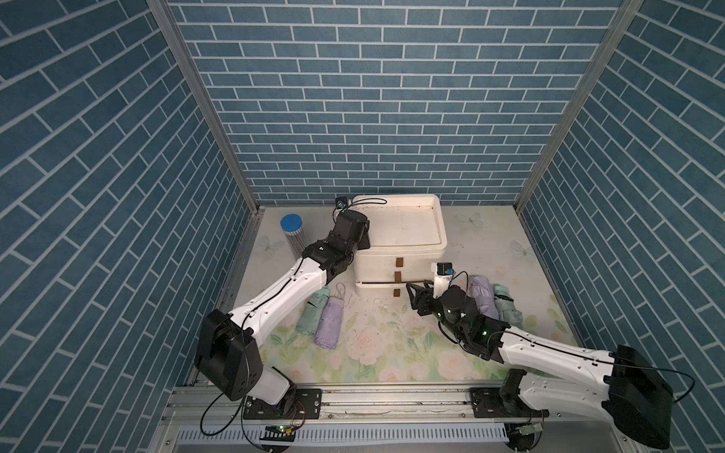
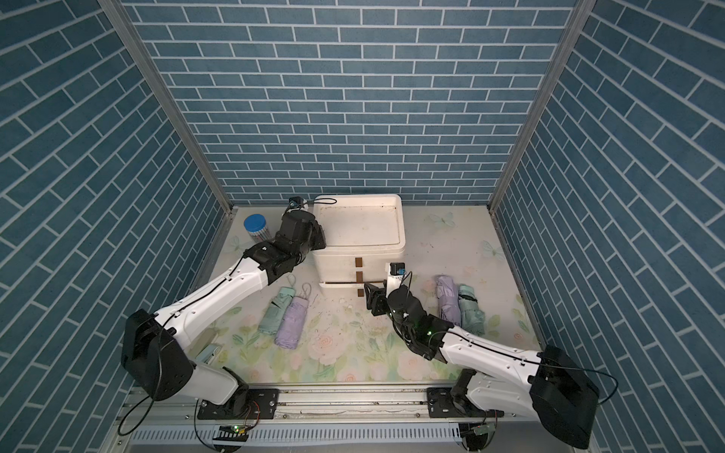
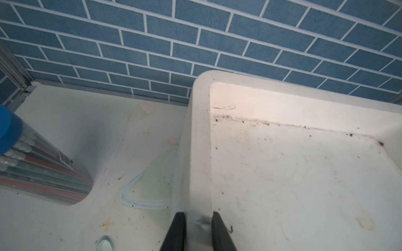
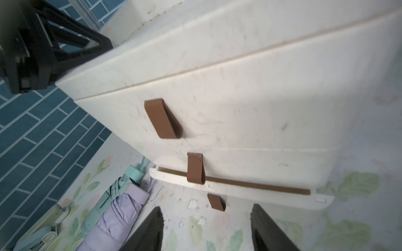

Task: Place the umbrella in the drawer by color
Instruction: Close the drawer in the storage box, then open the drawer in the storage box.

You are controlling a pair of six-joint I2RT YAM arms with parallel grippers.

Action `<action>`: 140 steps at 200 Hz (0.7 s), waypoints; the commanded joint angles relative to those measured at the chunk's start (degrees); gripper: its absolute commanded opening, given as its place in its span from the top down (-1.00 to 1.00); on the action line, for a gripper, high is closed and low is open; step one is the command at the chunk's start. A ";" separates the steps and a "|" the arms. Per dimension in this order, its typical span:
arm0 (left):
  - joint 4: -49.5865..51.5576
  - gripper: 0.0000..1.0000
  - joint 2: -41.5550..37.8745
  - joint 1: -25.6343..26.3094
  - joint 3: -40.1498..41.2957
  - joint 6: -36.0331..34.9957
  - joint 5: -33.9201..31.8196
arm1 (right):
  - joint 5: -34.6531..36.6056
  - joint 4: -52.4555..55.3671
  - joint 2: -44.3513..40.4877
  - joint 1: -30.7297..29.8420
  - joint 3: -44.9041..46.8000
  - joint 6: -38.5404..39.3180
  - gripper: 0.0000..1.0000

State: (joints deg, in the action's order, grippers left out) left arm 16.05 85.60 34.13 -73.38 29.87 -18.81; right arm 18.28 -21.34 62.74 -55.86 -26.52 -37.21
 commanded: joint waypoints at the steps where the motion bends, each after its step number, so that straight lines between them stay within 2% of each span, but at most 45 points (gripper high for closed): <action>1: 8.20 0.79 0.59 1.20 3.33 6.38 7.46 | -4.86 -9.14 -0.04 0.32 3.24 -6.21 -0.33; 20: 7.29 0.79 0.02 1.20 4.42 6.65 7.98 | -7.01 -15.01 2.22 1.01 4.28 -7.75 -0.32; 47: 7.08 0.84 0.01 1.20 5.33 6.87 8.78 | -5.39 -21.61 5.31 1.18 5.68 -8.97 -0.31; 95: 6.62 0.93 -0.39 1.20 6.27 7.02 9.30 | -8.25 -31.26 12.35 3.58 5.81 -11.50 -0.29; 140: 7.03 1.00 -0.32 1.20 6.15 6.30 9.40 | -13.79 -42.08 18.74 5.66 7.02 -14.77 -0.25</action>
State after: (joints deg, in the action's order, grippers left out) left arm 12.69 84.20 34.13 -70.57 30.65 -18.31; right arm 8.27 -54.72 78.96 -50.89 -20.32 -48.93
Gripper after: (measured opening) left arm 0.228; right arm 0.629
